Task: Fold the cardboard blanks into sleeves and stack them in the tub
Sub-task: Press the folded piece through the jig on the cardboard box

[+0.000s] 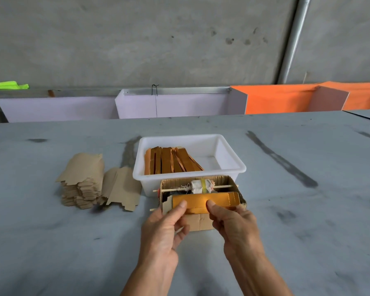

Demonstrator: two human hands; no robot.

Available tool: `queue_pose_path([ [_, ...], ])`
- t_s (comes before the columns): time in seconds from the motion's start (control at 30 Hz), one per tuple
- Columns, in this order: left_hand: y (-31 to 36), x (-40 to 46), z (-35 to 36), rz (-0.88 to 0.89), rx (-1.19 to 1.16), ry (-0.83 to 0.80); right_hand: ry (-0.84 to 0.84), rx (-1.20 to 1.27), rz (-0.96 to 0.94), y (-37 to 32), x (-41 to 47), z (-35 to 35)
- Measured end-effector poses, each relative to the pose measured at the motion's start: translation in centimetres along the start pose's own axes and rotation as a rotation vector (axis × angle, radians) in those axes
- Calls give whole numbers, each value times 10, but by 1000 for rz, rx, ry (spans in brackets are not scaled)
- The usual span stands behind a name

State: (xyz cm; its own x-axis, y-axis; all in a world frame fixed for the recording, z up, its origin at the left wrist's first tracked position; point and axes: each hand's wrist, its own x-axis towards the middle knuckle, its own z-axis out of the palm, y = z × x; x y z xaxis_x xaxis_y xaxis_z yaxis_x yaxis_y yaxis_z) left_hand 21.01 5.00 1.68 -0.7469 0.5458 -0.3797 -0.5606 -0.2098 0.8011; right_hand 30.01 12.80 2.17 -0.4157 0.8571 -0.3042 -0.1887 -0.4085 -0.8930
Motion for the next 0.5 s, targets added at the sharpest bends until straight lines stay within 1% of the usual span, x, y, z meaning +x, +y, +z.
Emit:
queue_pose_path([
  [0.1, 12, 6, -1, 81, 26, -1, -68, -15, -23, -14, 8, 4],
  [0.2, 19, 10, 3, 126, 0, 34, -158, 13, 0, -24, 13, 10],
  [0.3, 22, 16, 10, 176, 3, 53, -204, -202, -1, -24, 14, 23],
  [0.4, 23, 21, 15, 223, 103, 31, -167, -287, -50, -27, 20, 40],
  [0.5, 30, 31, 17, 319, 325, 56, -88, -400, -129, -36, 39, 55],
])
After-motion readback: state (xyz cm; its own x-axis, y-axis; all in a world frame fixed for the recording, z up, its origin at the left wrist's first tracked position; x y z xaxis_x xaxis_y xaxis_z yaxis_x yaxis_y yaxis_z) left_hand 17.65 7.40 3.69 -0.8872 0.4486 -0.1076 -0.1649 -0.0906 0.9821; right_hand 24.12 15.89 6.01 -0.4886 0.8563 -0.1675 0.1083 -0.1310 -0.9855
